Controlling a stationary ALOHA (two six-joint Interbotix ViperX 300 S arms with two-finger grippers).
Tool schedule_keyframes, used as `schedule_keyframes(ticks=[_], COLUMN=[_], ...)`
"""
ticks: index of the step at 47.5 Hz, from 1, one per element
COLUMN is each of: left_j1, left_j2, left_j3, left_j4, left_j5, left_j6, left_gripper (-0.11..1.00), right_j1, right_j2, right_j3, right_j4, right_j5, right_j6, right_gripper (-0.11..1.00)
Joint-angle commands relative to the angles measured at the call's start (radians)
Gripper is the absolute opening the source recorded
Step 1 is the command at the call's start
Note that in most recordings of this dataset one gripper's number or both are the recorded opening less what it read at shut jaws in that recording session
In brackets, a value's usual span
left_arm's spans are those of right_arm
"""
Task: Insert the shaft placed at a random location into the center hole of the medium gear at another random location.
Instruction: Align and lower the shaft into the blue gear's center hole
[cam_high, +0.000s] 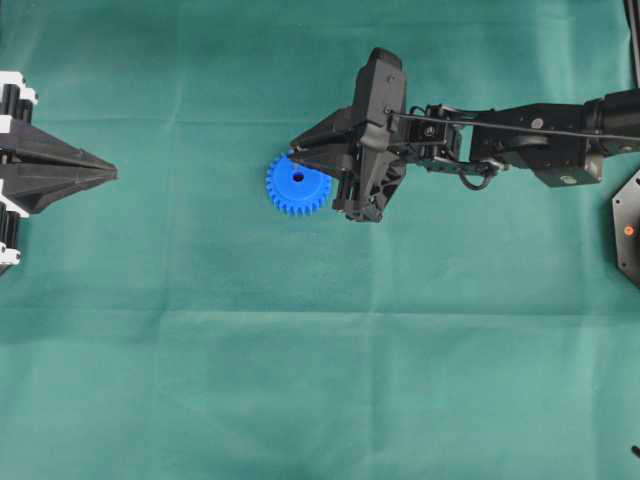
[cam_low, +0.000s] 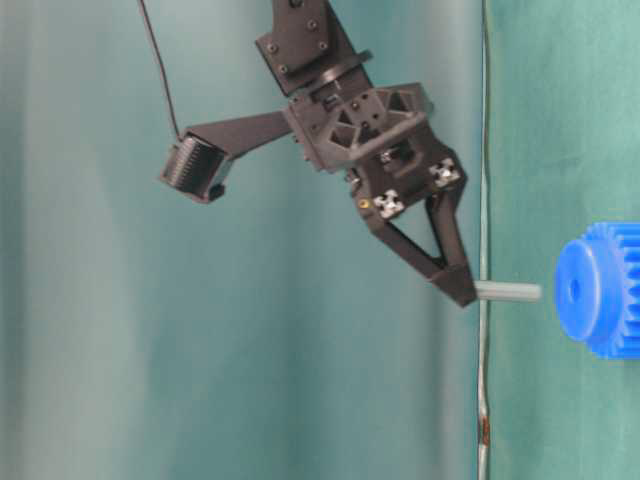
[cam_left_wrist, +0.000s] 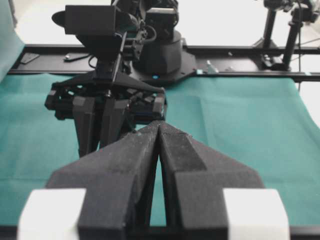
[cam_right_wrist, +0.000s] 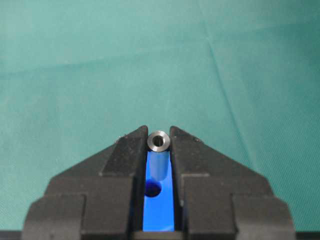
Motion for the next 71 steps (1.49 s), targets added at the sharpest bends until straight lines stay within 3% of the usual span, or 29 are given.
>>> schedule_keyframes(ticks=[1, 24, 53, 71], left_j1=[0.000, 0.000, 0.000, 0.000], left_j2=[0.005, 0.005, 0.005, 0.003], left_j3=[-0.021, -0.020, -0.021, -0.021], left_j4=[0.002, 0.003, 0.002, 0.003], left_j5=[-0.006, -0.006, -0.005, -0.005], left_j6=[-0.002, -0.002, -0.002, -0.002], left_gripper=[0.00, 0.00, 0.00, 0.00], right_j1=[0.003, 0.005, 0.009, 0.015], right_j2=[0.003, 0.040, -0.034, 0.034], right_j3=[-0.028, -0.028, -0.018, -0.023], right_j4=[0.006, 0.025, 0.023, 0.026], right_j5=[-0.005, -0.015, -0.012, -0.032], right_j6=[0.008, 0.008, 0.002, 0.006], right_gripper=[0.14, 0.14, 0.14, 0.14])
